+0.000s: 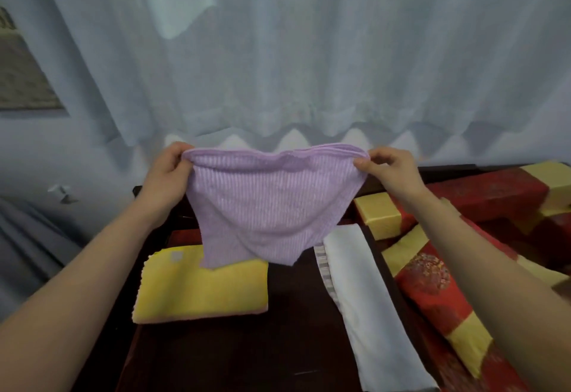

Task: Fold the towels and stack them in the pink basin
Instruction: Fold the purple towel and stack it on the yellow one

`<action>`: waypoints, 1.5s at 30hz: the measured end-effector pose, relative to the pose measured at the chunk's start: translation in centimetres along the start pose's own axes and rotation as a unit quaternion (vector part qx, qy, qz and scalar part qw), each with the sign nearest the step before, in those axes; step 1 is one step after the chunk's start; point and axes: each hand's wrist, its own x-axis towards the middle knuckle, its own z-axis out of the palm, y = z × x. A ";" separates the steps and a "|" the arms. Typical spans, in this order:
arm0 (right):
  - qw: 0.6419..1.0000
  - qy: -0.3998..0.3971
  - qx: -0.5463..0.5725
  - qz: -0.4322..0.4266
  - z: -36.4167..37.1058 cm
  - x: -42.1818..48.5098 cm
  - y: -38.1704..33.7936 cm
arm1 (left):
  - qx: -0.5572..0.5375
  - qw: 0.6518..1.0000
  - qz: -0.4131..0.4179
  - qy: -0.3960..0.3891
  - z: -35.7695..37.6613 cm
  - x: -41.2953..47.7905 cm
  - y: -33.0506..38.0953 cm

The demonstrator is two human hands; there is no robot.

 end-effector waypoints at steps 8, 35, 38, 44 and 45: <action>0.978 -0.187 -0.038 -0.086 7.8 -2.1 -3.6 | 0.096 0.976 0.013 -0.195 5.8 -4.0 0.9; 0.850 -0.308 0.182 0.387 20.6 -12.4 2.3 | -0.107 0.990 0.010 -0.092 -3.7 -4.2 1.0; 0.830 -0.350 0.178 0.397 22.6 -13.8 1.5 | -0.102 0.991 -0.001 -0.087 -4.1 -4.3 0.4; 0.833 -0.367 0.176 0.375 26.0 -14.8 2.0 | -0.060 0.991 -0.012 -0.122 -4.8 -4.7 -0.5; 0.858 -0.369 0.137 0.331 26.4 -14.7 2.2 | -0.056 0.990 -0.020 -0.127 -4.9 -4.6 -0.7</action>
